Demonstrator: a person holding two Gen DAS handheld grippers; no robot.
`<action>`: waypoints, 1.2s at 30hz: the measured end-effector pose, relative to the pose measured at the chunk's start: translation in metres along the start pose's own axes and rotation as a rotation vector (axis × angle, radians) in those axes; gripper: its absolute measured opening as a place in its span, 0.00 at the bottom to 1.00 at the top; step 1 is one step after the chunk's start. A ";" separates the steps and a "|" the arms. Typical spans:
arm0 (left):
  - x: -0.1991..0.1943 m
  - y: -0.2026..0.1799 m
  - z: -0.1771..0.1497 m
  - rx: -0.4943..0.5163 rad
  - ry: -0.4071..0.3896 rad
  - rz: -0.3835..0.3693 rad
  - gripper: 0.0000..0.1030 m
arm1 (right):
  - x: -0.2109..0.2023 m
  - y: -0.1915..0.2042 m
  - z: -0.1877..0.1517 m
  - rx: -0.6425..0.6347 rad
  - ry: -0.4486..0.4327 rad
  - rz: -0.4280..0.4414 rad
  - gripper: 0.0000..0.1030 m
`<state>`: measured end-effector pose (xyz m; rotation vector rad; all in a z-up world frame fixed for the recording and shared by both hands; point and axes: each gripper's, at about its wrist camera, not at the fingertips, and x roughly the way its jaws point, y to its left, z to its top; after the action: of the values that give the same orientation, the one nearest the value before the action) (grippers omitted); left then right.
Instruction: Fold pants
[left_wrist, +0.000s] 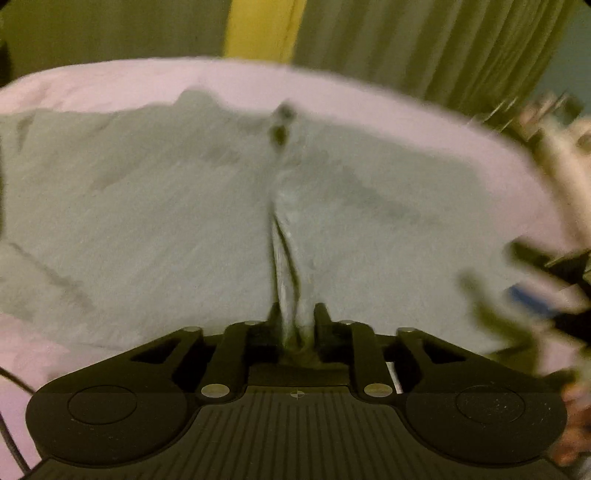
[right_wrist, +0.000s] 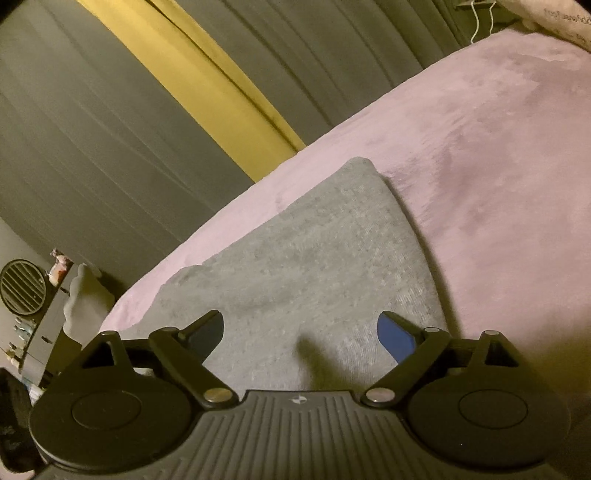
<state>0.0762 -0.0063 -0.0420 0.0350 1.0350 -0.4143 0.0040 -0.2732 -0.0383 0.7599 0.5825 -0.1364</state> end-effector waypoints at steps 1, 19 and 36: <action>0.004 0.001 0.002 0.000 0.006 0.035 0.49 | 0.000 0.000 0.000 -0.001 0.002 -0.003 0.88; -0.086 0.086 0.014 -0.231 -0.432 0.678 0.93 | 0.073 0.099 -0.005 -0.433 0.065 -0.093 0.40; -0.063 0.140 0.009 -0.382 -0.380 0.571 0.94 | 0.187 0.163 0.020 -0.581 0.094 -0.274 0.39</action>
<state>0.1048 0.1404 -0.0078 -0.0868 0.6727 0.2919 0.2214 -0.1522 -0.0287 0.1212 0.7682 -0.1740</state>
